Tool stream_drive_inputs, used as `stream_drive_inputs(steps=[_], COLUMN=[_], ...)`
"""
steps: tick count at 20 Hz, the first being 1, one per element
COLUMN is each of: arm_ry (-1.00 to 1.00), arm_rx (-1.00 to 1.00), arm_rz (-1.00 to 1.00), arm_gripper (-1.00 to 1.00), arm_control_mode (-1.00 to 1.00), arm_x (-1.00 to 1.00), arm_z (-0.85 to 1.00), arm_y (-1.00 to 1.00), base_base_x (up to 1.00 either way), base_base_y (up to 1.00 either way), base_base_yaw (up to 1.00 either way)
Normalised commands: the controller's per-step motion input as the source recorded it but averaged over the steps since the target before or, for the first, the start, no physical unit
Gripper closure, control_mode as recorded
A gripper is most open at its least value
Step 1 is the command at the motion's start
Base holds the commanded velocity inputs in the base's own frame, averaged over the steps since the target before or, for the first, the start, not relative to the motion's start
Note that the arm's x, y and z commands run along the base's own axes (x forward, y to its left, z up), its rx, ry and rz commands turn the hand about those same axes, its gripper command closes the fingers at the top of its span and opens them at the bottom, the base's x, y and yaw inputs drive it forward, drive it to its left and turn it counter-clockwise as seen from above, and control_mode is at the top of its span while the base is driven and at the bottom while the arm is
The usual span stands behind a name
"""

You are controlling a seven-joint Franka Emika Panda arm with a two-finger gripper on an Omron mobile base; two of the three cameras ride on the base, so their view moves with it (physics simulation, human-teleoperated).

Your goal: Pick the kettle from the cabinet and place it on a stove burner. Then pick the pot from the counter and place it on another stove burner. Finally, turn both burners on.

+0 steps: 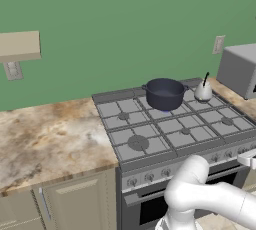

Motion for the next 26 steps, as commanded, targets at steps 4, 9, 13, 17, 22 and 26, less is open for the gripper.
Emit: stream_drive_inputs(steps=[4, 9, 13, 17, 22, 26], arm_ry=[0.00, 0.00, 0.00, 0.00, 0.00, 0.00], arm_rx=[-0.15, -0.18, -0.18, -0.17, -0.17, -0.17], arm_rz=[0.00, 0.00, 0.00, 0.00, 0.00, 0.00], arm_gripper=[1.00, 1.00, 1.00, 1.00, 1.00, 1.00], arm_control_mode=[-1.00, -1.00, -1.00, -1.00, -1.00, -1.00], arm_x=[0.00, 0.00, 0.00, 0.00, 0.00, 0.00], arm_z=[0.00, 0.00, 0.00, 0.00, 0.03, 0.07], arm_y=[0.00, 0.00, 0.00, 0.00, 0.00, -0.05], base_base_x=[0.00, 0.00, 0.00, 0.00, 0.00, 0.00], base_base_y=[0.00, 0.00, 0.00, 0.00, 0.00, 0.00], base_base_yaw=[0.00, 0.00, 0.00, 0.00, 0.00, 0.00])
